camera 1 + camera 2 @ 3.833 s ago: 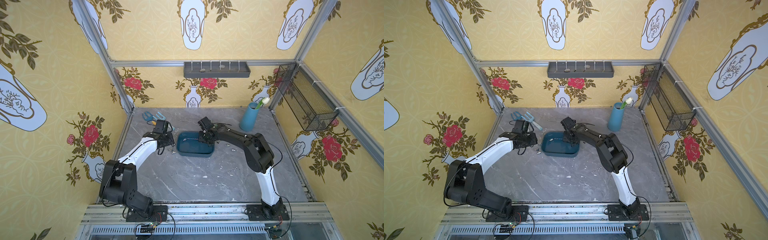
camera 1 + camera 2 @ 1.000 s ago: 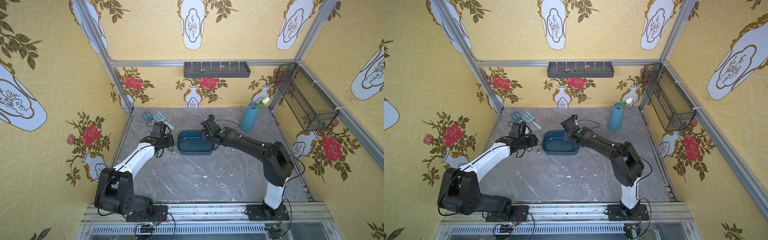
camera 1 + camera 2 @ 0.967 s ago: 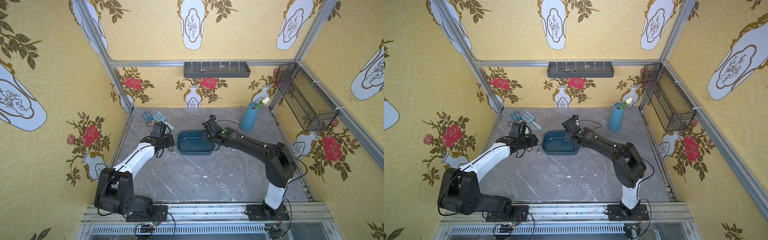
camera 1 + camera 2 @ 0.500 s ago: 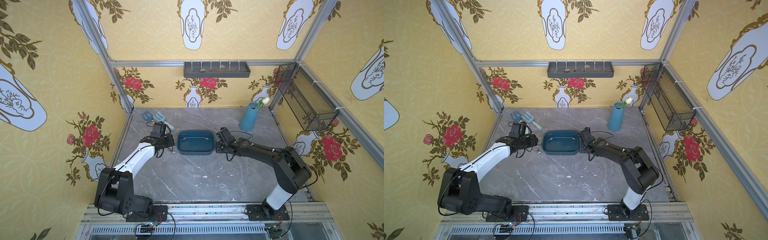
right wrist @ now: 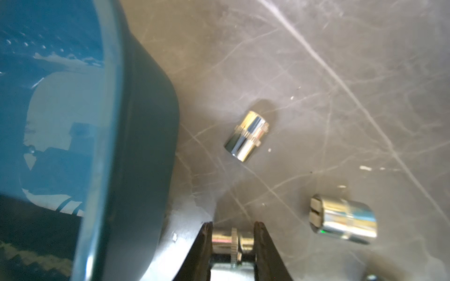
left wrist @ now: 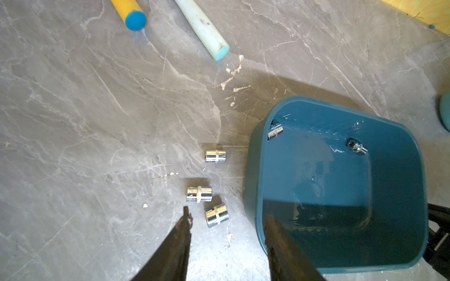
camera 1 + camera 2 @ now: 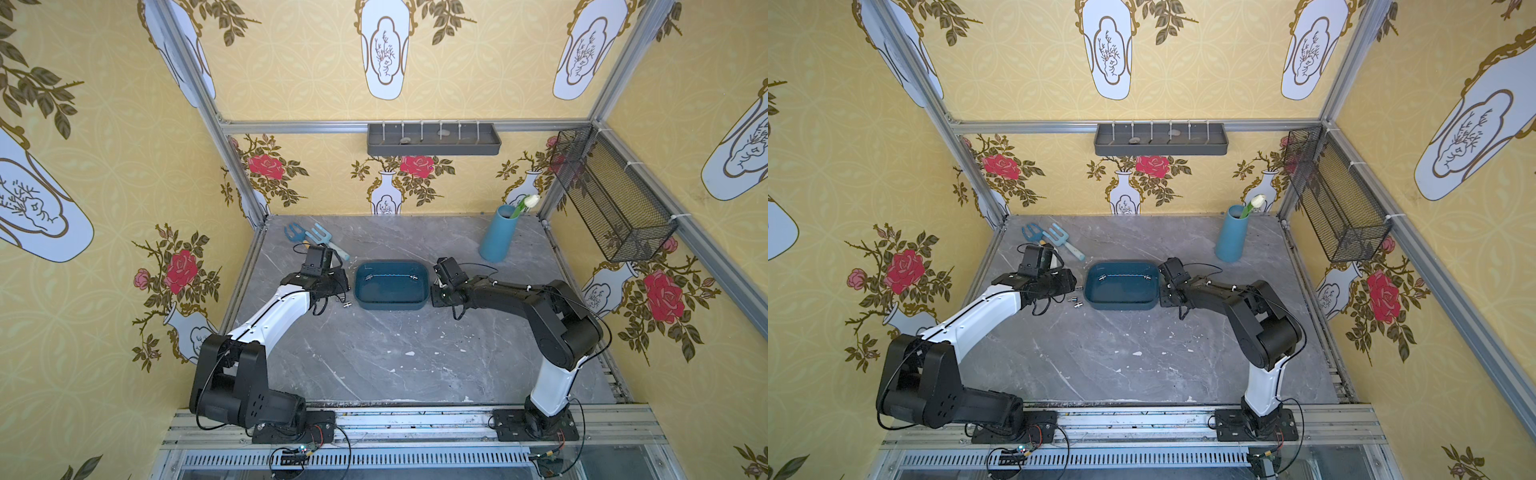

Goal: Take out the socket from the storage box
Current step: Place the socket head at the center of the board.

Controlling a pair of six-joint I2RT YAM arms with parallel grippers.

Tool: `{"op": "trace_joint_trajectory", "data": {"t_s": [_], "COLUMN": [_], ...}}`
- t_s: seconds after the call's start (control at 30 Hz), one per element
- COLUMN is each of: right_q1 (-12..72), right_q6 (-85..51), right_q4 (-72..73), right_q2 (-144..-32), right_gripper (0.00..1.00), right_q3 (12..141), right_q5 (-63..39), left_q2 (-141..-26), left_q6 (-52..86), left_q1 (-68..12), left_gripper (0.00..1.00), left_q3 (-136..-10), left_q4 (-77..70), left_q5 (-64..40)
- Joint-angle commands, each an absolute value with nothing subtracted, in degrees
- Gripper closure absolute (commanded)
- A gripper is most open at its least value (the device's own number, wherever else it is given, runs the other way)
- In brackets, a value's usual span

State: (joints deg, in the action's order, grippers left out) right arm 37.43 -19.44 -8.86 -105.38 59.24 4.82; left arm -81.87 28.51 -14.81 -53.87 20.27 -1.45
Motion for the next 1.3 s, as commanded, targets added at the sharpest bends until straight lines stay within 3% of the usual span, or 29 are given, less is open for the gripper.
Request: {"op": "trace_joint_trajectory", "data": {"t_s": [0.0, 0.1, 0.33, 0.77, 1.27], "right_q1": [37.4, 37.41, 37.4, 37.71, 39.87], "right_q6": [-18.85, -18.91, -19.21, -20.75, -27.92], "right_q4": [-7.02, -6.86, -7.45, -15.06, -16.93], "right_q2": [-105.78, -105.59, -102.67, -97.63, -99.97], "right_gripper": [0.65, 0.55, 0.46, 0.46, 0.47], "right_q3": [59.84, 59.67, 58.61, 61.67, 70.36], "right_q5": [4.85, 4.75, 6.75, 11.78, 6.02], "left_q2": [-81.76, -81.75, -81.75, -81.32, -92.54], "left_q6": [27.78, 27.79, 27.86, 27.71, 26.8], "left_q1": [-14.77, -14.77, -14.77, -15.49, -30.14], "left_gripper": [0.46, 0.46, 0.46, 0.45, 0.44], "left_q3": [-53.88, -53.88, -53.88, -55.34, -64.04], "left_q4": [20.33, 20.29, 20.25, 19.92, 13.21], "left_q5": [-1.07, -0.97, -1.06, -3.31, -6.32]}}
